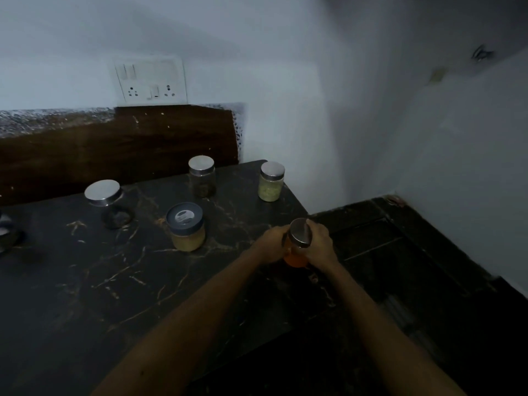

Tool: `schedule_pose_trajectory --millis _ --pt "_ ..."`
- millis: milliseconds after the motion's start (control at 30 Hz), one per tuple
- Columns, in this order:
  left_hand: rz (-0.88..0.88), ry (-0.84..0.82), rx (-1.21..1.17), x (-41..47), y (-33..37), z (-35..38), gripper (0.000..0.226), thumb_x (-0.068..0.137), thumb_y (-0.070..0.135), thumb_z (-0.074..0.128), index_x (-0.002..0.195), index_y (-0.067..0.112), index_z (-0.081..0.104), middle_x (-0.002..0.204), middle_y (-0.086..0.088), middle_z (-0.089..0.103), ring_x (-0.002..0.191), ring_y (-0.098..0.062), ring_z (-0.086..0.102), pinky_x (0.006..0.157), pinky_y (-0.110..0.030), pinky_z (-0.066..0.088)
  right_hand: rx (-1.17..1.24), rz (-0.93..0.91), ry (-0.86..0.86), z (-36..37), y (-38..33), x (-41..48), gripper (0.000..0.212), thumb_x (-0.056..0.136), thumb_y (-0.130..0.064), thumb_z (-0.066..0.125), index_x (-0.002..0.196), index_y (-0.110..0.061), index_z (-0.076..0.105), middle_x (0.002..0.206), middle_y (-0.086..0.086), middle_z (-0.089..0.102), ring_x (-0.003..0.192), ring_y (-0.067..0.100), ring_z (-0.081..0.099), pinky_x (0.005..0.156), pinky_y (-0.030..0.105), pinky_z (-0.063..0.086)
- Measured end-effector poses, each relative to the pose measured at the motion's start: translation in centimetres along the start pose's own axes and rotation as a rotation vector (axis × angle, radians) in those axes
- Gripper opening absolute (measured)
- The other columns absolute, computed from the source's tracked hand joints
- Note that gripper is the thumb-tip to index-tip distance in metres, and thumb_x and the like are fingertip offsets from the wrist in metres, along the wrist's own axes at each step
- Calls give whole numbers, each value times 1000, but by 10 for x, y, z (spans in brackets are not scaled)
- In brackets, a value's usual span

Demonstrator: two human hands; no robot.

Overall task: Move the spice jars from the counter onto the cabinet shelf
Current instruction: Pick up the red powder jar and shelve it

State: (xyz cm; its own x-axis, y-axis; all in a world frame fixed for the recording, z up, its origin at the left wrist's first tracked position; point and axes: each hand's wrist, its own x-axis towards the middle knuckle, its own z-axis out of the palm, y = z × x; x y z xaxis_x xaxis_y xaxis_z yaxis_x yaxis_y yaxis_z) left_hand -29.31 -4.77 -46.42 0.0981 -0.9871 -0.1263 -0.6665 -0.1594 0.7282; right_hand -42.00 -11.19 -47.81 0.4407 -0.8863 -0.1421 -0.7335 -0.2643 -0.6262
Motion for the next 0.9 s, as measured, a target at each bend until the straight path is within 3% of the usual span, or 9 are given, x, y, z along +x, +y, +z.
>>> schedule_pose_trajectory --millis 67,200,400,567,767,833,900 --pt "-3 18 -27 1 -2 6 38 91 9 53 129 10 49 127 -12 57 120 -22 51 106 -39 38 38 17 13 4 5 2 91 60 -50 71 139 -26 33 136 12 40 119 33 45 97 48 44" --pt "-8 39 -50 4 -7 7 31 93 13 49 123 11 53 121 -11 61 113 -22 56 102 -39 43 68 20 43 6 13 10 82 65 -46 72 136 -26 36 131 11 48 113 30 52 93 46 47" --pt "44 126 -184 -6 -10 -5 36 88 5 57 124 10 55 124 -7 59 114 -14 54 94 -19 41 111 39 118 -8 -16 -7 86 69 -34 78 142 -20 34 142 7 39 129 27 40 105 44 37" --pt "-19 166 -409 -34 -9 -49 65 83 13 68 140 16 38 142 -9 44 129 -25 44 104 -42 42 217 -80 93 -36 -55 -24 80 66 -36 81 135 -17 44 135 7 49 123 25 46 101 41 40" --pt "-2 143 -575 -87 1 -110 70 85 34 66 144 22 31 145 -6 42 132 -23 42 109 -43 38 281 -274 47 -63 -126 -57 72 70 -33 79 132 -13 48 133 8 52 119 24 50 94 32 44" --pt "10 125 -627 -108 5 -127 70 85 38 63 144 22 31 144 -2 43 132 -20 42 106 -38 40 293 -343 27 -68 -151 -71 71 70 -34 77 132 -13 48 134 7 52 119 22 50 92 29 43" --pt "19 119 -654 -128 15 -142 52 92 33 53 140 23 36 133 4 48 129 -18 44 94 -26 46 317 -419 16 -72 -173 -83 70 70 -36 77 131 -13 51 132 7 54 117 21 52 95 33 46"
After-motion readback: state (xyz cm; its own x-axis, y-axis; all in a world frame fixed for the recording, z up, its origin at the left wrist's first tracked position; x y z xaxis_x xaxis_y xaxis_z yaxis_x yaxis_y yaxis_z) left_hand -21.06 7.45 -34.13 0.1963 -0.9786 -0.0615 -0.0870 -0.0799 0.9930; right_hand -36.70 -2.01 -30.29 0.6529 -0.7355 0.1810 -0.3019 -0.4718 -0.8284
